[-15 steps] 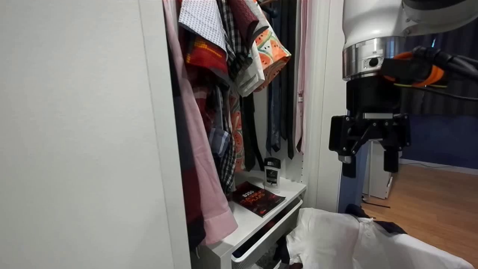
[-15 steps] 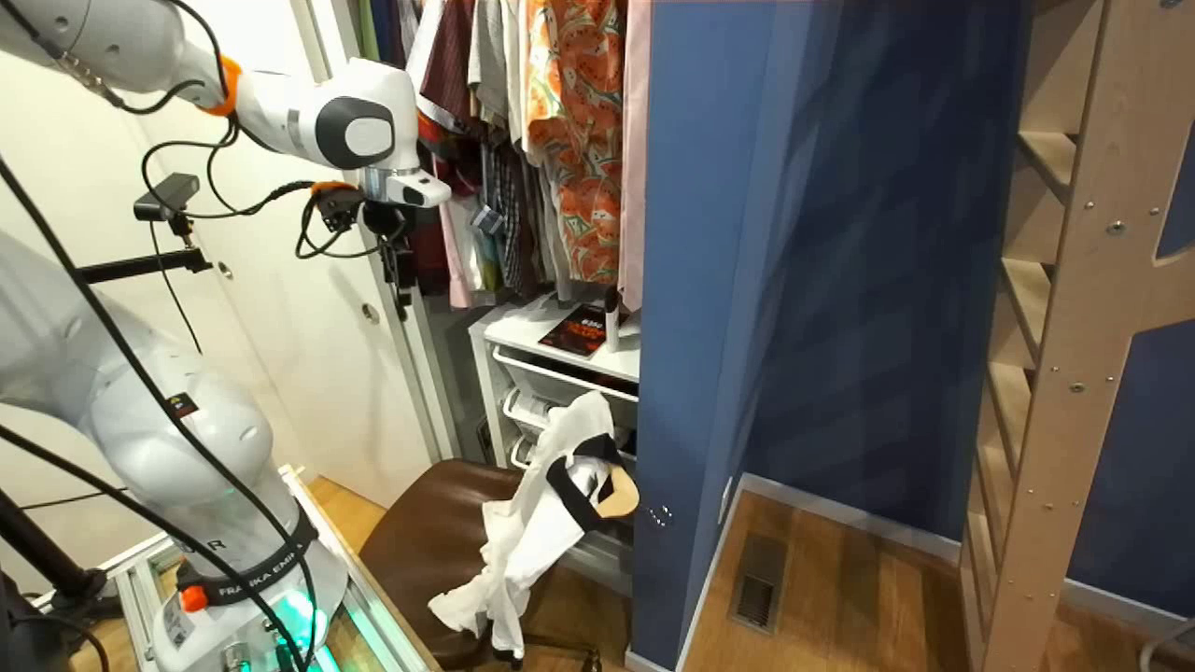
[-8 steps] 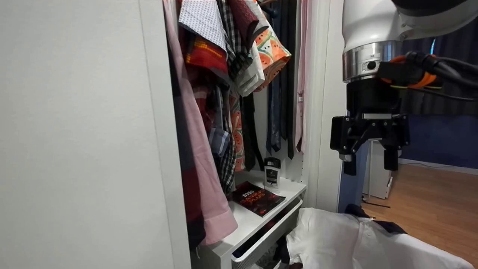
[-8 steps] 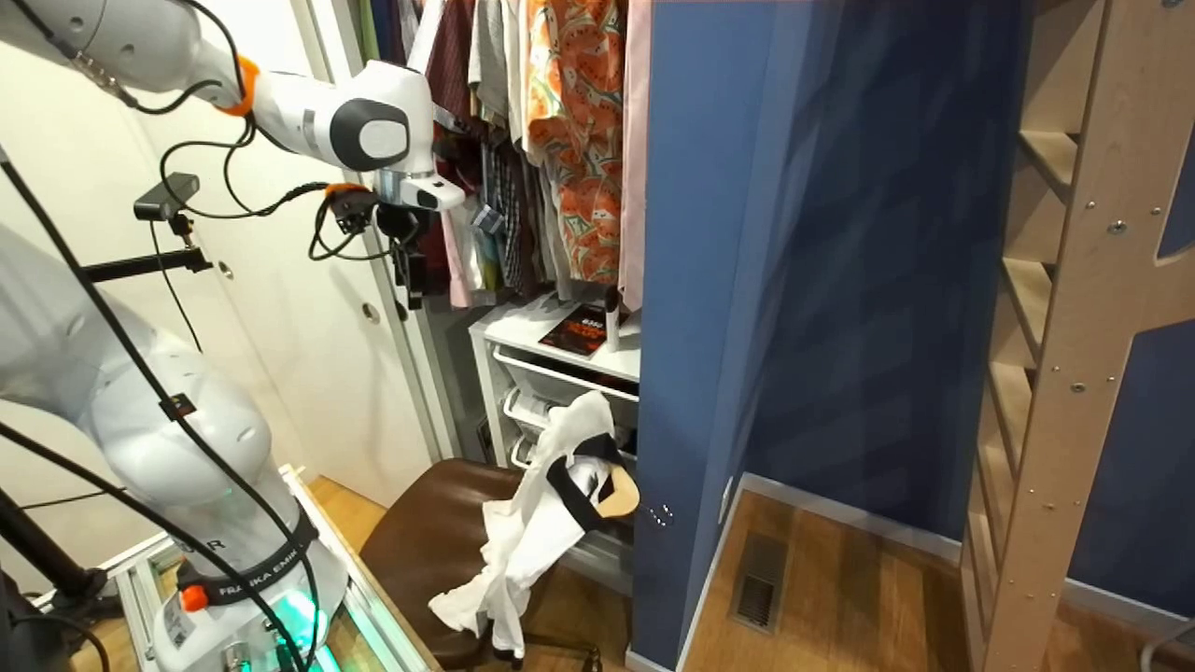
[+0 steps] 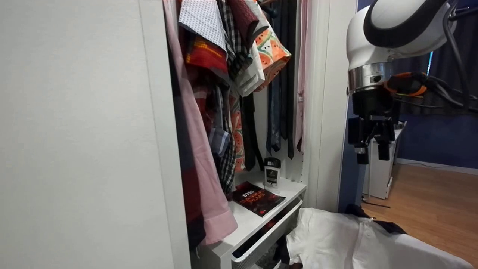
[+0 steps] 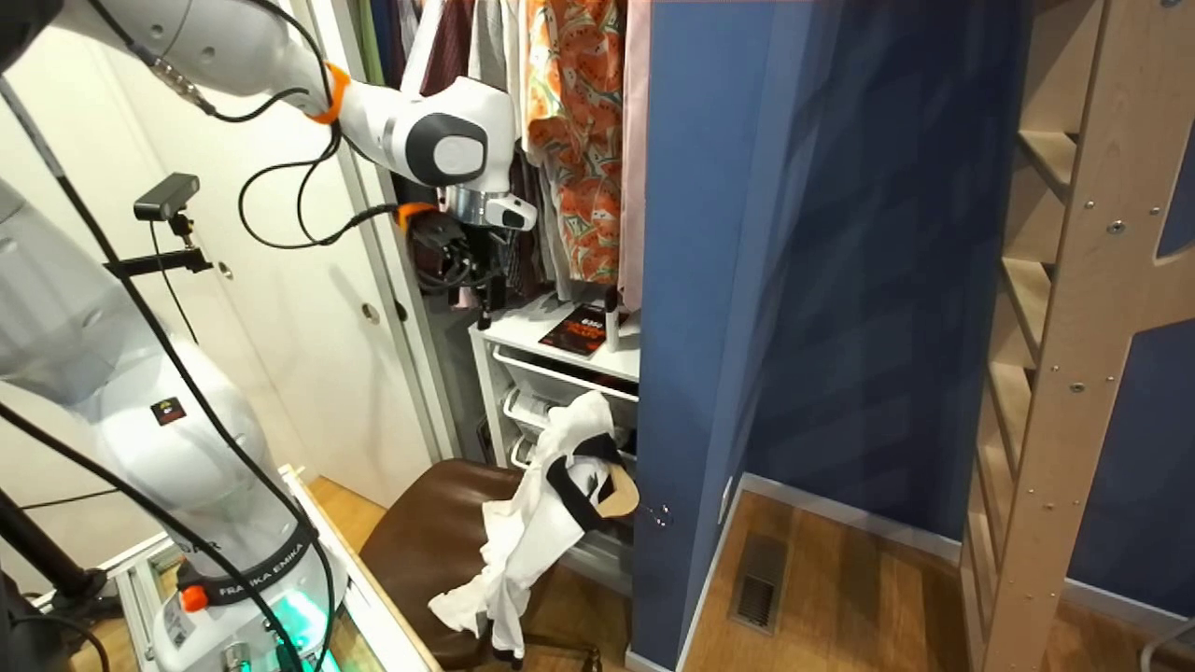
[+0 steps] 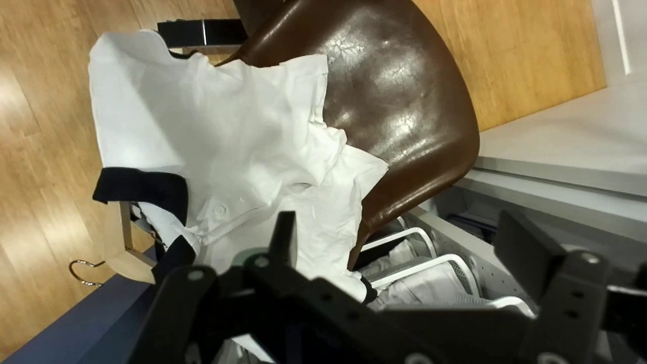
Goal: Put the white shirt on the hanger in the closet
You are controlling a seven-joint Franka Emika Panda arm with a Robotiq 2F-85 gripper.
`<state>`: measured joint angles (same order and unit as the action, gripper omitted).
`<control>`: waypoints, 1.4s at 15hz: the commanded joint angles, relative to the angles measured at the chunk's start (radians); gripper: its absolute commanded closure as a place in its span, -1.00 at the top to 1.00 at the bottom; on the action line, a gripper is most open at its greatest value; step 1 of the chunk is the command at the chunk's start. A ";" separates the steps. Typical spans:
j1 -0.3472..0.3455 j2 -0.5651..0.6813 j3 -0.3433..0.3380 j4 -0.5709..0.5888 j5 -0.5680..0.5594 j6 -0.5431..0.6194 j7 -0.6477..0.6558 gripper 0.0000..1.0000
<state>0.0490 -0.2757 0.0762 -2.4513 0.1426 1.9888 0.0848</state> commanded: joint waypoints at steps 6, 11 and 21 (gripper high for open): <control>-0.079 0.071 -0.145 -0.042 -0.087 0.047 -0.313 1.00; -0.098 0.096 -0.159 -0.045 -0.071 0.086 -0.279 1.00; -0.162 0.240 -0.272 0.056 -0.038 -0.037 -0.567 1.00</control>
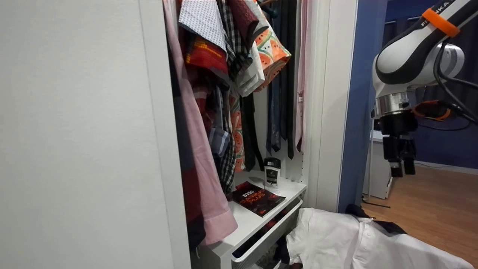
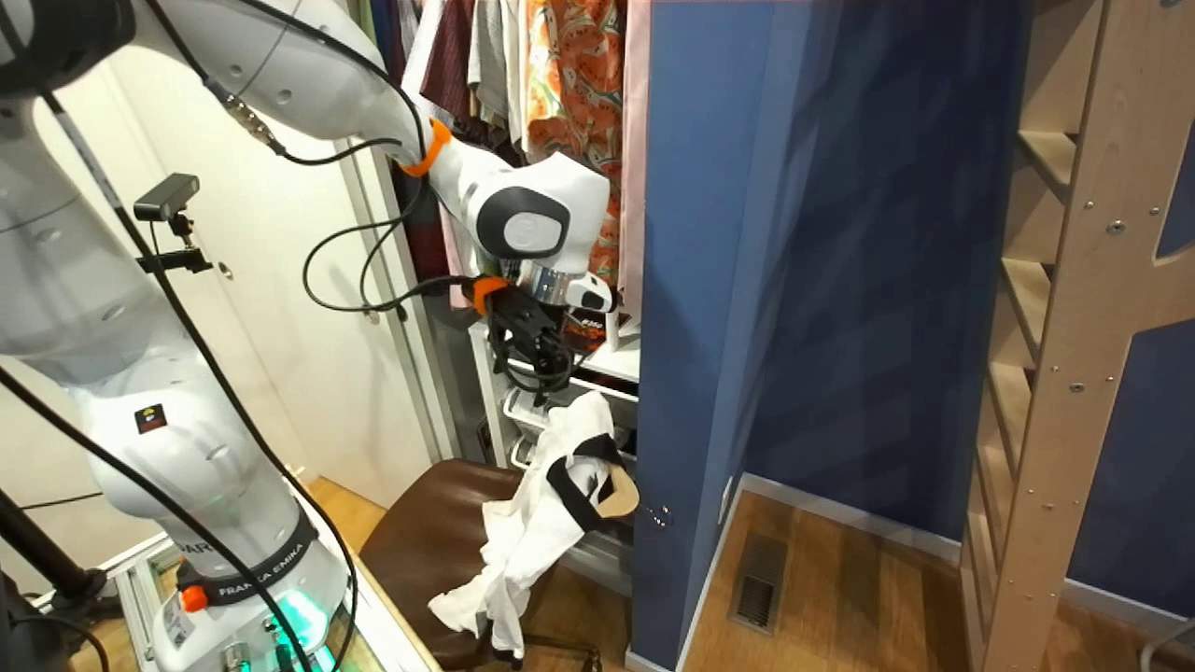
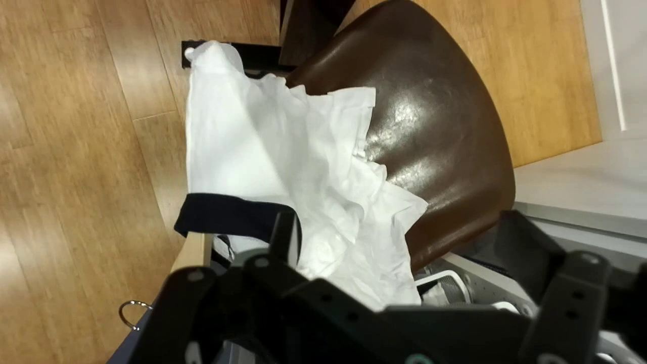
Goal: Put the white shirt on the hanger in the closet
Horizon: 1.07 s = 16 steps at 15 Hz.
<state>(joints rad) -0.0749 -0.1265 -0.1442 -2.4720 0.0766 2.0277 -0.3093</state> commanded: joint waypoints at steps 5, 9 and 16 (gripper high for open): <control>-0.123 0.204 -0.102 0.139 0.046 -0.140 -0.404 1.00; -0.151 0.204 -0.092 0.118 0.028 -0.116 -0.402 1.00; -0.154 0.221 -0.089 0.133 0.034 -0.121 -0.409 1.00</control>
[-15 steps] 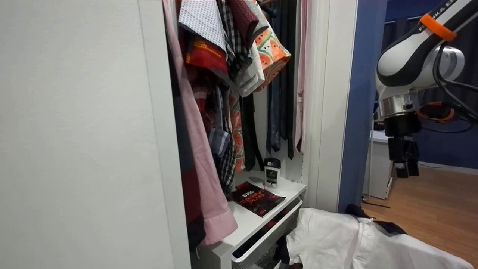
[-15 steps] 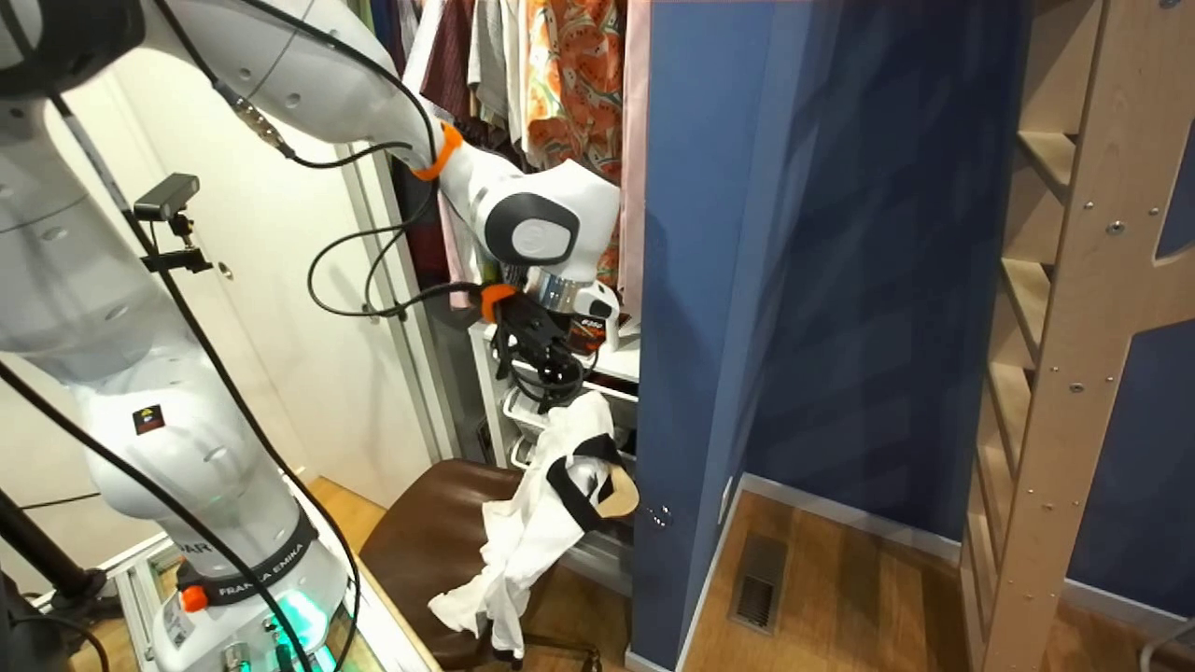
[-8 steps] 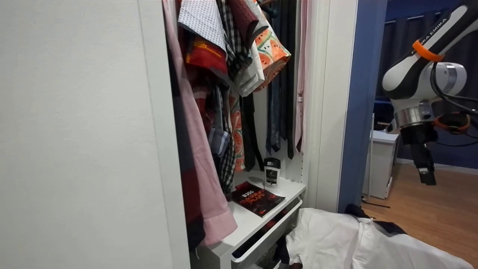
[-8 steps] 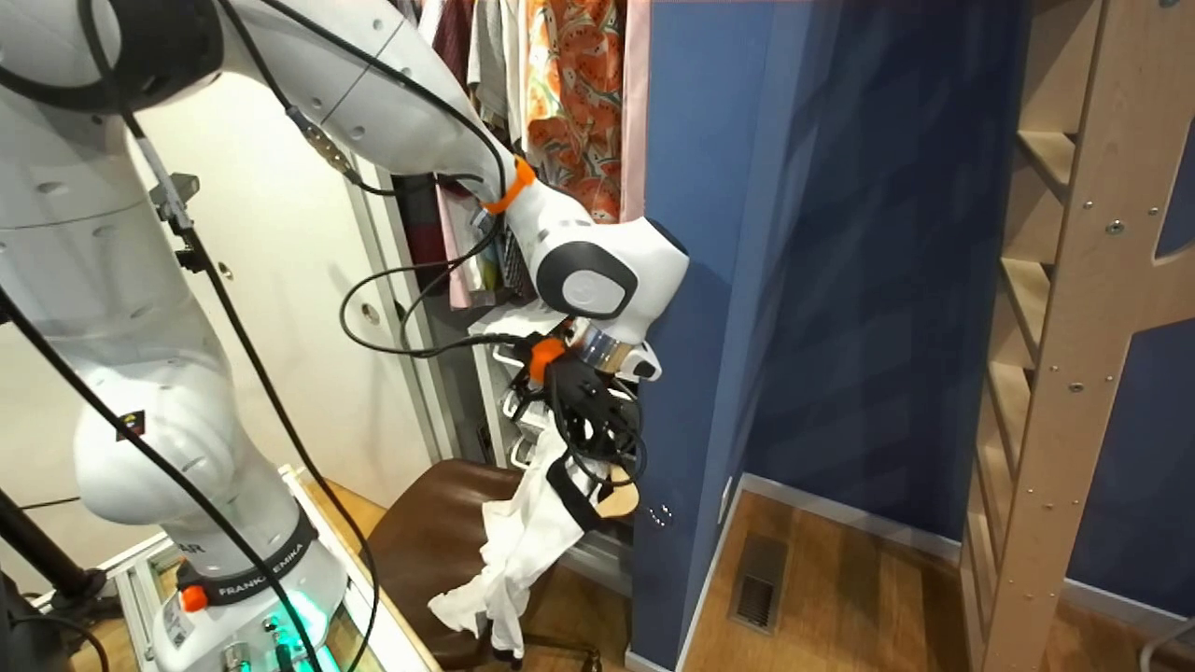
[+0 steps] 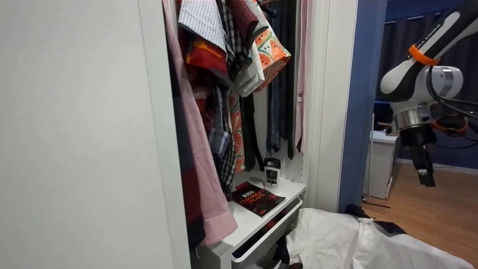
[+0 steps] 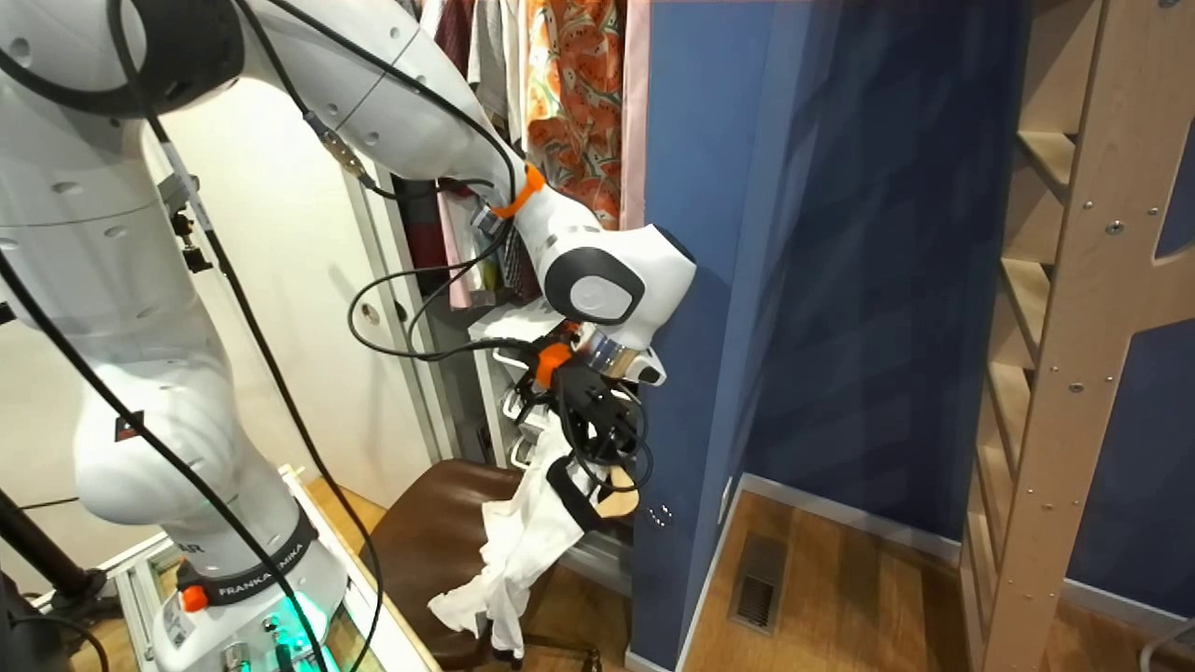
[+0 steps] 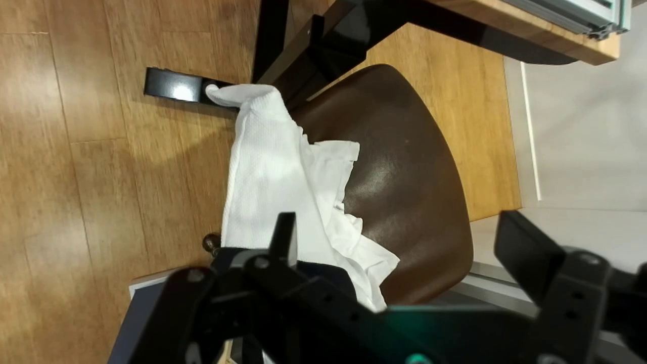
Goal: Put the white shirt on the hanger in the closet
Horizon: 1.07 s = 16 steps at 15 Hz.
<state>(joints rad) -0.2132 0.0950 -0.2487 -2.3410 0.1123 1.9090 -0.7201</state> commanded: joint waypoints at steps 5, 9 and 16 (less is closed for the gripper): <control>-0.016 0.000 0.016 0.002 -0.001 -0.002 0.002 1.00; -0.057 0.086 -0.004 0.028 0.010 0.006 -0.088 1.00; -0.175 0.188 -0.001 0.009 0.042 0.025 -0.389 1.00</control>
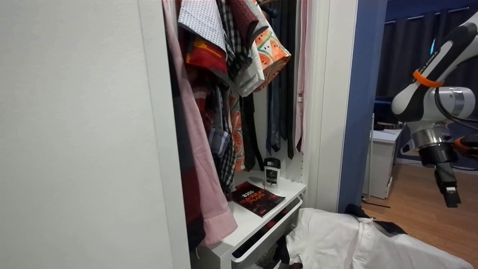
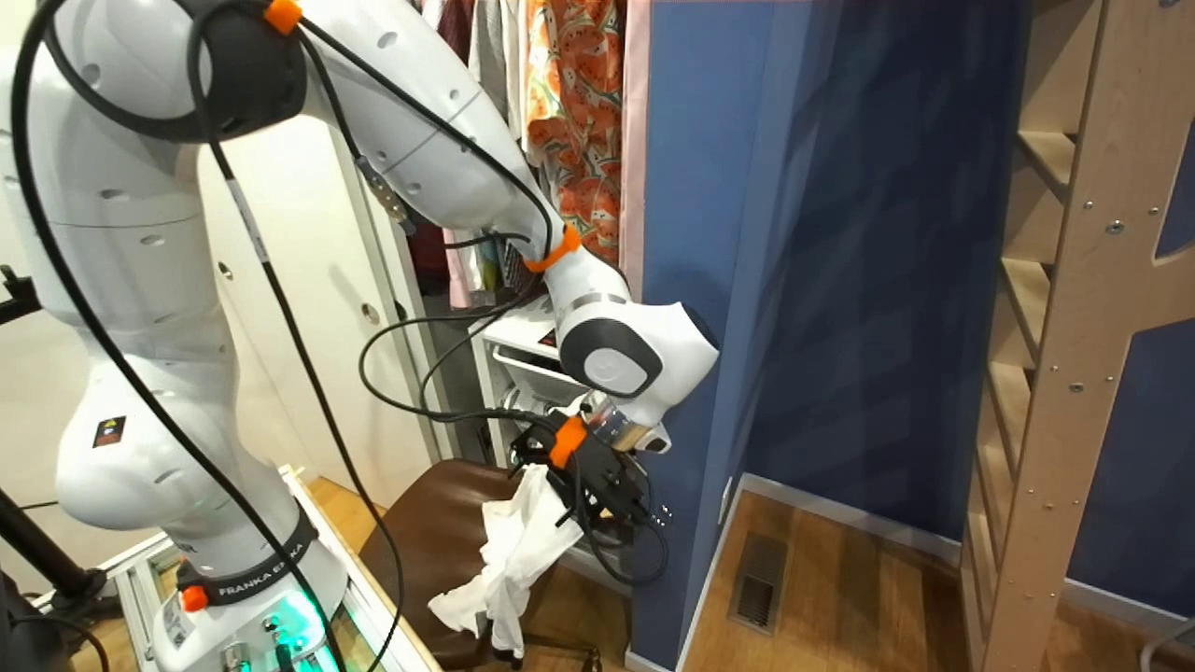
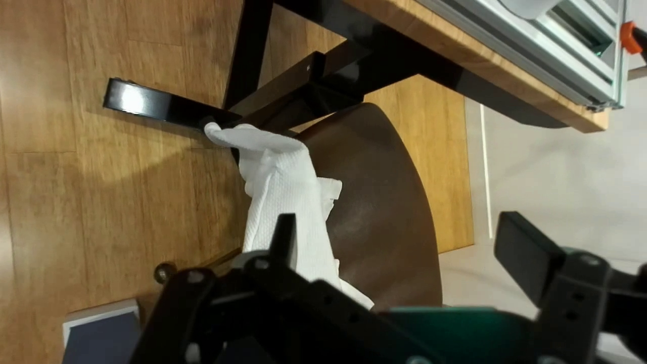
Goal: Put the white shirt on the hanger in the closet
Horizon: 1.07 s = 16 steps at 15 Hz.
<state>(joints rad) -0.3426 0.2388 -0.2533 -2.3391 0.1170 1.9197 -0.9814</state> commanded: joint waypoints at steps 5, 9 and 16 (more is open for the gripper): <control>-0.060 0.056 0.003 0.001 0.021 0.016 -0.128 1.00; -0.059 0.058 0.004 0.002 0.022 0.017 -0.129 1.00; -0.095 0.138 0.034 0.024 0.137 0.014 -0.259 1.00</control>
<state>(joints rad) -0.4039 0.3165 -0.2463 -2.3382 0.1826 1.9377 -1.1419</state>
